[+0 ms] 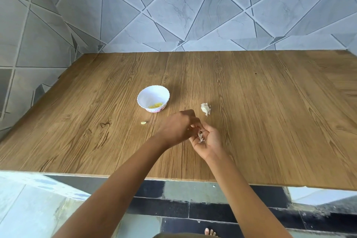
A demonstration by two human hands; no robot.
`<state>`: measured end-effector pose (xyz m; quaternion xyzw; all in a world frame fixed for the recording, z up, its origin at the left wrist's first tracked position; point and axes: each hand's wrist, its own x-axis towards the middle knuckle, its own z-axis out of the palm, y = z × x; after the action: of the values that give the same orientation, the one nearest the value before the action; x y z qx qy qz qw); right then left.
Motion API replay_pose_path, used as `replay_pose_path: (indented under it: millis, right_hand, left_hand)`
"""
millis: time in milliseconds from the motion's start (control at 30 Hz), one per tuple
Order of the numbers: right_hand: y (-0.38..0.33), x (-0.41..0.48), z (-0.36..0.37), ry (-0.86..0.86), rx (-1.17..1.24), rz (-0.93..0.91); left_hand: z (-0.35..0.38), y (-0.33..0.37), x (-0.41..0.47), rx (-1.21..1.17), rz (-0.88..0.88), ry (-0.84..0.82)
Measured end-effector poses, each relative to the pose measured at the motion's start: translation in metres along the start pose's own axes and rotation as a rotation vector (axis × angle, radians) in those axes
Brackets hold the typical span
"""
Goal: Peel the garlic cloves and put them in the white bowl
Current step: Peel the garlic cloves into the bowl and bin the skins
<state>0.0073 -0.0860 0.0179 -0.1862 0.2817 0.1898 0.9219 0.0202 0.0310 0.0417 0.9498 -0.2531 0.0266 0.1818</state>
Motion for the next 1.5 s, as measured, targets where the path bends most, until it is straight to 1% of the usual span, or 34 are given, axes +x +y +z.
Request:
replay_pose_path:
  millis: [100, 133, 200, 300, 400, 467, 567, 633, 700, 767, 833, 1033, 1133, 1267, 1367, 1400, 1433, 1500]
  right_hand:
    - [0.003, 0.000, 0.005, -0.032, -0.019, 0.007]
    - [0.004, 0.002, 0.005, -0.043, -0.011, 0.013]
    - [0.004, 0.006, 0.003, -0.064, 0.003, 0.025]
    - [0.007, 0.011, 0.003, -0.066, 0.000, 0.031]
    - [0.010, 0.015, 0.005, -0.068, -0.019, 0.036]
    - [0.011, 0.017, 0.006, -0.083, -0.033, 0.040]
    - [0.009, 0.018, 0.005, -0.116, -0.036, 0.051]
    - [0.006, 0.020, 0.002, -0.126, -0.039, 0.035]
    - [0.003, 0.021, -0.001, -0.125, -0.063, 0.010]
    - [0.001, 0.023, -0.003, -0.123, -0.076, -0.002]
    - [0.001, 0.025, -0.005, -0.124, -0.070, -0.006]
    - [0.005, 0.023, -0.006, -0.110, -0.061, -0.014]
    - [0.004, 0.019, -0.009, -0.095, -0.049, -0.034]
    - [0.006, 0.012, -0.014, -0.074, -0.032, -0.057]
    - [0.008, 0.007, -0.013, -0.066, -0.026, -0.065]
    - [0.010, 0.006, -0.013, -0.061, -0.026, -0.067]
    - [0.011, 0.004, -0.013, -0.057, -0.024, -0.072]
    - [0.013, 0.003, -0.011, -0.053, -0.026, -0.081]
  left_hand:
    - [0.000, -0.001, -0.004, -0.073, -0.089, 0.115]
    - [0.000, -0.003, -0.005, -0.094, -0.117, 0.128]
    - [-0.002, -0.008, -0.008, -0.113, -0.136, 0.105]
    - [-0.007, -0.011, -0.013, -0.111, -0.084, 0.084]
    - [-0.008, -0.012, -0.014, -0.137, -0.095, 0.087]
    - [-0.009, -0.014, -0.015, -0.148, -0.151, 0.109]
    - [-0.012, -0.023, -0.021, -0.180, -0.248, 0.196]
    - [-0.015, -0.033, -0.028, -0.278, -0.322, 0.276]
    - [-0.017, -0.042, -0.038, -0.365, -0.418, 0.321]
    - [-0.013, -0.049, -0.048, -0.383, -0.472, 0.305]
    - [-0.005, -0.050, -0.056, -0.330, -0.479, 0.253]
    - [0.022, -0.043, -0.056, -0.053, -0.405, 0.074]
    - [0.029, -0.036, -0.052, 0.024, -0.368, 0.040]
    - [0.028, -0.038, -0.043, 0.102, -0.367, 0.011]
    - [0.024, -0.038, -0.032, 0.163, -0.348, -0.045]
    - [0.023, -0.040, -0.029, 0.132, -0.344, -0.045]
    - [0.021, -0.043, -0.026, 0.052, -0.347, -0.019]
    - [0.014, -0.045, -0.023, -0.184, -0.340, 0.065]
